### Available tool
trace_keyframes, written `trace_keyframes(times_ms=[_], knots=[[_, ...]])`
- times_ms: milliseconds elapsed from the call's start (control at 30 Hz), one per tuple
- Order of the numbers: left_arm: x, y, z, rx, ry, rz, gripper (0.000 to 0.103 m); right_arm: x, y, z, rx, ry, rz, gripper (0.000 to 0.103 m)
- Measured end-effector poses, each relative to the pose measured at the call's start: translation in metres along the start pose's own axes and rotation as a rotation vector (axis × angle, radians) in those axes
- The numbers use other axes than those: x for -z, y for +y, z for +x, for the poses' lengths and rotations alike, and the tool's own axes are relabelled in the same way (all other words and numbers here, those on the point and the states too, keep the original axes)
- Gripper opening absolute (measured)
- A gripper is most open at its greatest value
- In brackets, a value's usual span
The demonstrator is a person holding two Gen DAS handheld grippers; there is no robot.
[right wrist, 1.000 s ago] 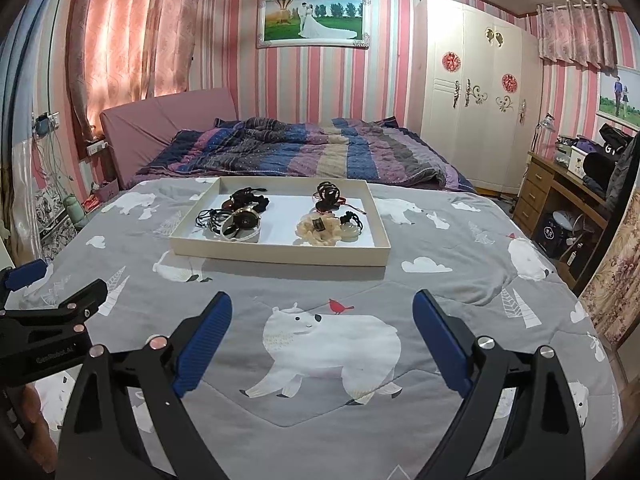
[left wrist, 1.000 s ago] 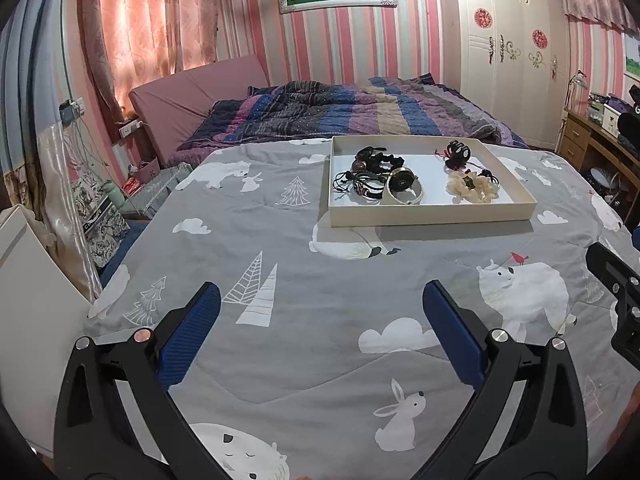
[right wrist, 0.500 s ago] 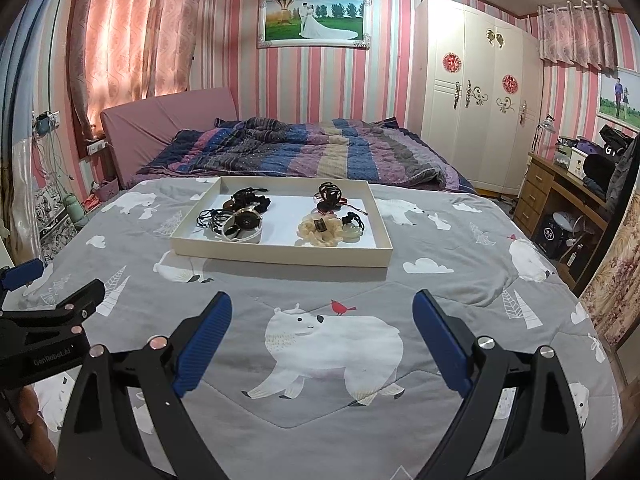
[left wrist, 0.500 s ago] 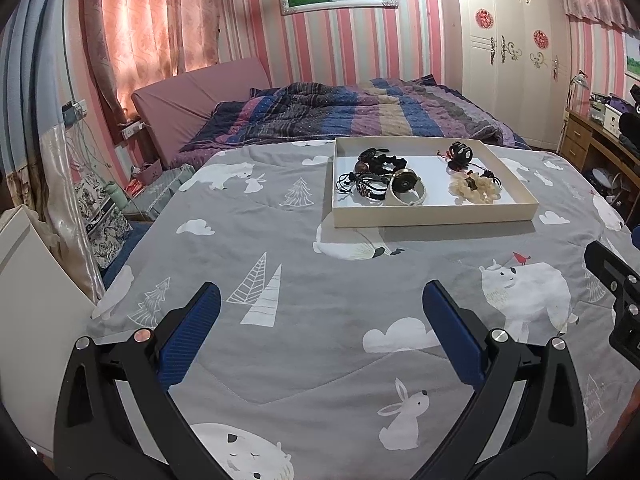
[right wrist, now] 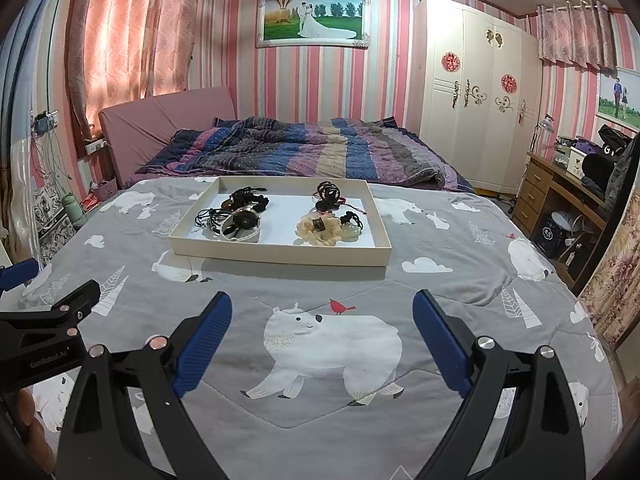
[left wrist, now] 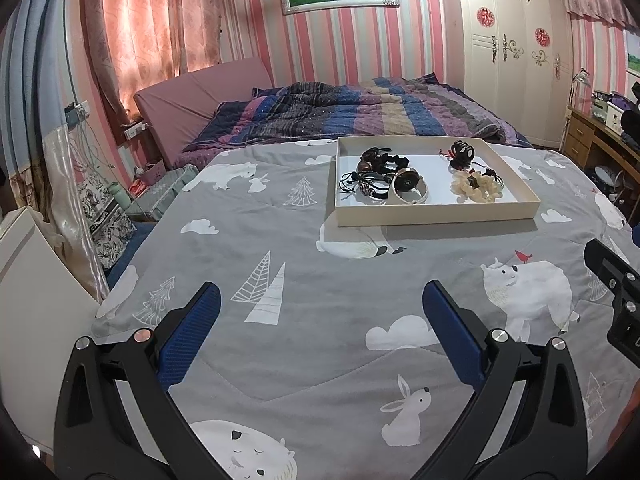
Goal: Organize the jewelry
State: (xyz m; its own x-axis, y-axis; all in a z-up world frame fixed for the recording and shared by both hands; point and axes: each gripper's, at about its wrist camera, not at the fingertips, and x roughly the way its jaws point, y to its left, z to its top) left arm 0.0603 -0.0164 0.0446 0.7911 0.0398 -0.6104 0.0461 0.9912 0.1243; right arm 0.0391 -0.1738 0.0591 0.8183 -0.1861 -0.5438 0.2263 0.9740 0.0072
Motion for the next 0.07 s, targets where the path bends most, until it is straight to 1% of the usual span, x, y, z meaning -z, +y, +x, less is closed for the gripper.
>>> trace_keyframes(times_ms=[67], knots=[[0.0003, 0.0, 0.0004, -0.001, 0.003, 0.0, 0.1, 0.0001, 0.0001, 0.0005, -0.001, 0.002, 0.0, 0.092]])
